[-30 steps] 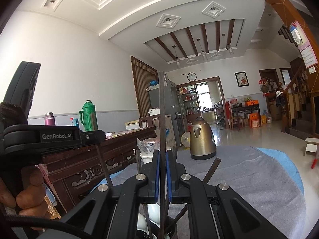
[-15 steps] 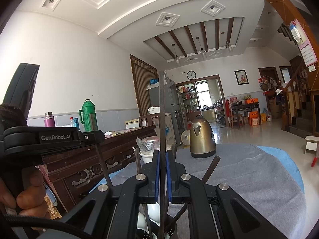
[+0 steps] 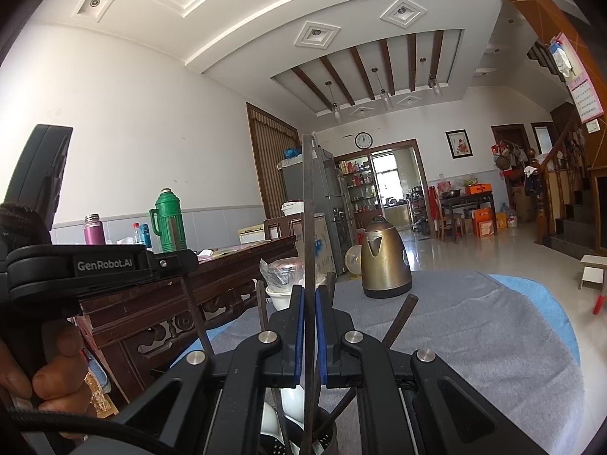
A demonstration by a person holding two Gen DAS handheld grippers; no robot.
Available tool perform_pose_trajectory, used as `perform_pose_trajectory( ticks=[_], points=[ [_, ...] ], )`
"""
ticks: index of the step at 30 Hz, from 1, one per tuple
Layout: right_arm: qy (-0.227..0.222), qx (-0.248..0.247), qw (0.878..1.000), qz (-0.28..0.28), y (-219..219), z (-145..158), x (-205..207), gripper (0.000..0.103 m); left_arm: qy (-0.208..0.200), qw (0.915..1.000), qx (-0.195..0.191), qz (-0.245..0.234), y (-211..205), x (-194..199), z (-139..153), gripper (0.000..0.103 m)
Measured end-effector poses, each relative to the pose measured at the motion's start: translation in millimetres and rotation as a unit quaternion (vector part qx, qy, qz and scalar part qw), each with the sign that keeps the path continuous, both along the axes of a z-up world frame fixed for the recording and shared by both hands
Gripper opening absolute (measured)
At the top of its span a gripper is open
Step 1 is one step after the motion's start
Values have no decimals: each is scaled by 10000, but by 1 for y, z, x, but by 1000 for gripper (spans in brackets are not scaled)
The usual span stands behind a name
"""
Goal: Organize utensils
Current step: 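Lower the chopstick into the black cup with the left gripper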
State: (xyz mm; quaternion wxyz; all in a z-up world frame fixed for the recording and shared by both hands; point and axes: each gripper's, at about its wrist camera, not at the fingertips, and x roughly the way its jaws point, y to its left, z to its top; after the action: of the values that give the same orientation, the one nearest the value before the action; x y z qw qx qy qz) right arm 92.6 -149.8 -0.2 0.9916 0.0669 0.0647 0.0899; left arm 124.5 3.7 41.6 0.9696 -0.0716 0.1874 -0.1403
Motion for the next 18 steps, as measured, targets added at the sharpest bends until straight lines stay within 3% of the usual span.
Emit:
perform_pose_trajectory(
  ticks=[18],
  points=[
    [42,6,10000,16,-2,-3,3,6,16,10000,8,-3,0,0,0,6]
  ],
)
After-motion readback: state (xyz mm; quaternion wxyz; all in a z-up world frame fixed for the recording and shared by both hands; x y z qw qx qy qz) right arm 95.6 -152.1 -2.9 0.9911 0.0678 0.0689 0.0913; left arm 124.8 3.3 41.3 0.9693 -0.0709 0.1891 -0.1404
